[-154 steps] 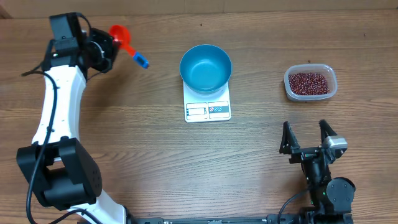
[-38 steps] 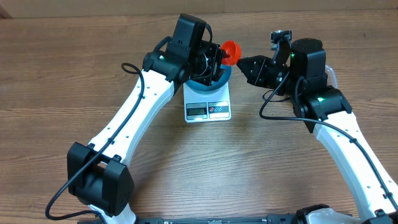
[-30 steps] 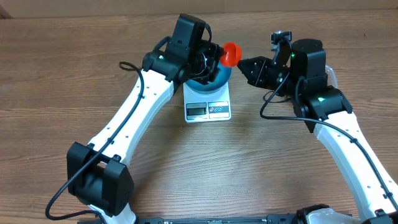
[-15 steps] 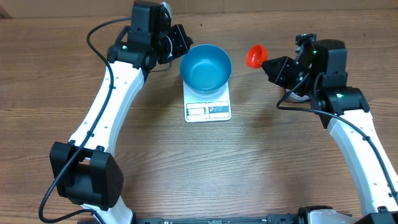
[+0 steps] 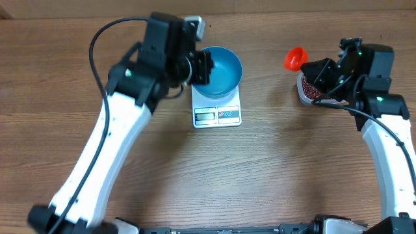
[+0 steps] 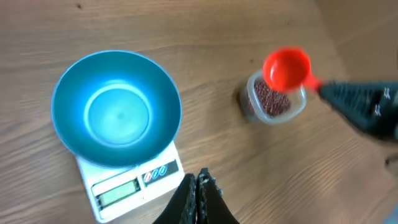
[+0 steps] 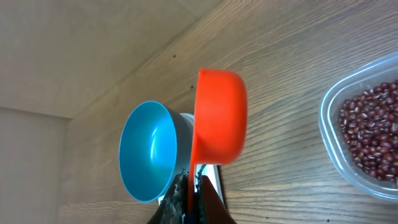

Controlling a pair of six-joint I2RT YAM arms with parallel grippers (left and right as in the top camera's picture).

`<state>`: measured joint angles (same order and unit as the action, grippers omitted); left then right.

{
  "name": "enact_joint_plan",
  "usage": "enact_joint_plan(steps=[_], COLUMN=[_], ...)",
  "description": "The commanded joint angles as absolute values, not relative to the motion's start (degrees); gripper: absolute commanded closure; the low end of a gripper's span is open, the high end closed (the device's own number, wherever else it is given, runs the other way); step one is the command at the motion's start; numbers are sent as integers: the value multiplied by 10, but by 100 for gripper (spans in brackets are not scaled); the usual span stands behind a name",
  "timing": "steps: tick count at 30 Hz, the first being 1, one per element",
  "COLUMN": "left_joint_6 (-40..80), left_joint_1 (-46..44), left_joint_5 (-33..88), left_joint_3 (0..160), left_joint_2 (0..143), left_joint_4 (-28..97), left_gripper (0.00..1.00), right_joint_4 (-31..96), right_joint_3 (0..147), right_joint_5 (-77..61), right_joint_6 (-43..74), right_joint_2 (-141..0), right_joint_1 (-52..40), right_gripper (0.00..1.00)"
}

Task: Scoop item into bowl and weigh 150g on scale
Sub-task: 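Move the left gripper down to the scale's buttons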

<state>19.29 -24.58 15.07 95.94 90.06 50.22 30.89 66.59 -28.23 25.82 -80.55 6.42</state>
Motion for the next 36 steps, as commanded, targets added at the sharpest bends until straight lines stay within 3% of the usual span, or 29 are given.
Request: enact_joint_plan(steps=[1,8,18,36], left_joint_6=[154,147,59,-5], left_joint_1=[-283,-344,-394,-396], left_joint_5=[40,41,-25,-69], left_joint_3=[957,840,669,649], left_joint_2=[907,912,933,1069], left_joint_4=[544,540,315,184], left_gripper=[96,96,96,96], right_joint_4=[309,322,331,336], right_joint_3=[680,680,680,680], right_joint_5=[-297,-296,-296,-296], right_joint_6=[248,237,237,237], right_joint_2=[-804,-804,-804,-804], right_joint_1=[71,71,71,71], right_gripper=[96,96,96,96])
